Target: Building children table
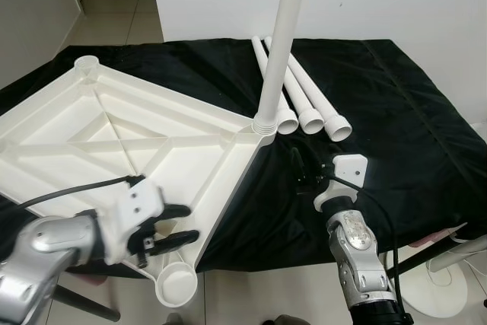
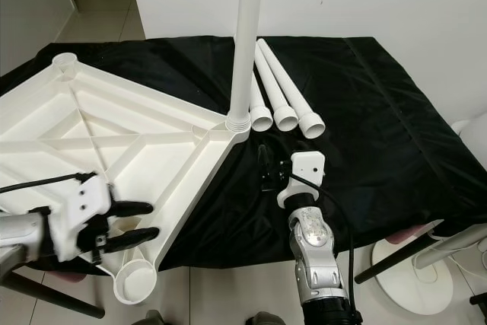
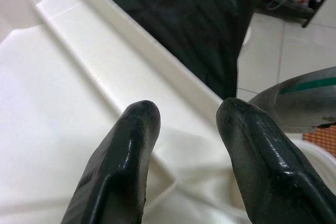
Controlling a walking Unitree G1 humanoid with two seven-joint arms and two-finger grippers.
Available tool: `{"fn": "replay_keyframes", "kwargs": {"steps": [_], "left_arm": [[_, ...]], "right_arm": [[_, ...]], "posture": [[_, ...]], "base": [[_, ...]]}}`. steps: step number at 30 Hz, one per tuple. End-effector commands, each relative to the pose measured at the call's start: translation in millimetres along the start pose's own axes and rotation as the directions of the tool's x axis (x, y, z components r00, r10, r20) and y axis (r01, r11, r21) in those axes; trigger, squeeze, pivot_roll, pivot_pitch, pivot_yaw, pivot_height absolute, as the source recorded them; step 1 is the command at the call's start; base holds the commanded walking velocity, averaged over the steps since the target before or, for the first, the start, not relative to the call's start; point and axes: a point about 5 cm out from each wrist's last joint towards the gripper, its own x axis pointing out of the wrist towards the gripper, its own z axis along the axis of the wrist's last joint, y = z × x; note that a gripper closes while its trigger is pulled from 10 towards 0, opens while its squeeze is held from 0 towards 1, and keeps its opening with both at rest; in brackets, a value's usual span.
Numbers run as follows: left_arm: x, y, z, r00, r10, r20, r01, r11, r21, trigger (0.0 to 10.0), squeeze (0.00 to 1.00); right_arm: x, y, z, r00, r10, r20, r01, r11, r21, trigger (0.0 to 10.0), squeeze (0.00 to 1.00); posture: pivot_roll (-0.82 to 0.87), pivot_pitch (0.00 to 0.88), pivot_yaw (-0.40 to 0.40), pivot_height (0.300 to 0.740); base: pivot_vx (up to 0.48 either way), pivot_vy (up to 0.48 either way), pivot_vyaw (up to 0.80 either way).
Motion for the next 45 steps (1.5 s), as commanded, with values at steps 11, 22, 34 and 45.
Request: {"fn": "replay_keyframes", "kwargs": {"steps": [11, 22, 34, 45], "left_arm": [[-25.3, 10.2, -20, 0.988, 0.104, -0.111, -0.097, 0.993, 0.068, 10.0, 0.00], [-3.6, 23.8, -32, 0.960, 0.234, -0.155, -0.197, 0.955, 0.220, 10.0, 0.00], [-3.7, 55.3, -43, 0.936, 0.272, -0.225, -0.188, 0.924, 0.333, 10.0, 0.00], [-10.0, 58.7, -61, 0.931, 0.026, -0.365, 0.089, 0.951, 0.297, 10.0, 0.00]], "right_arm": [[2.9, 1.5, -2, 1.000, 0.017, -0.002, -0.017, 1.000, -0.006, 10.0, 0.00], [1.5, -0.1, -2, 1.000, 0.002, 0.001, -0.002, 1.000, -0.007, 10.0, 0.00], [5.1, 1.8, -2, 1.000, 0.002, 0.008, -0.002, 1.000, -0.006, 10.0, 0.00], [6.6, -0.2, -1, 1.000, 0.008, 0.011, -0.008, 1.000, -0.019, 10.0, 0.00]], "posture": [[0.03, 0.000, -0.004, 0.740], [0.01, 0.001, 0.005, 0.740], [0.02, 0.002, 0.014, 0.740], [0.01, 0.020, 0.034, 0.740]], "base": [[0.000, 0.000, 0.00], [0.000, 0.000, 0.00], [0.000, 0.000, 0.00], [0.000, 0.000, 0.00]]}}
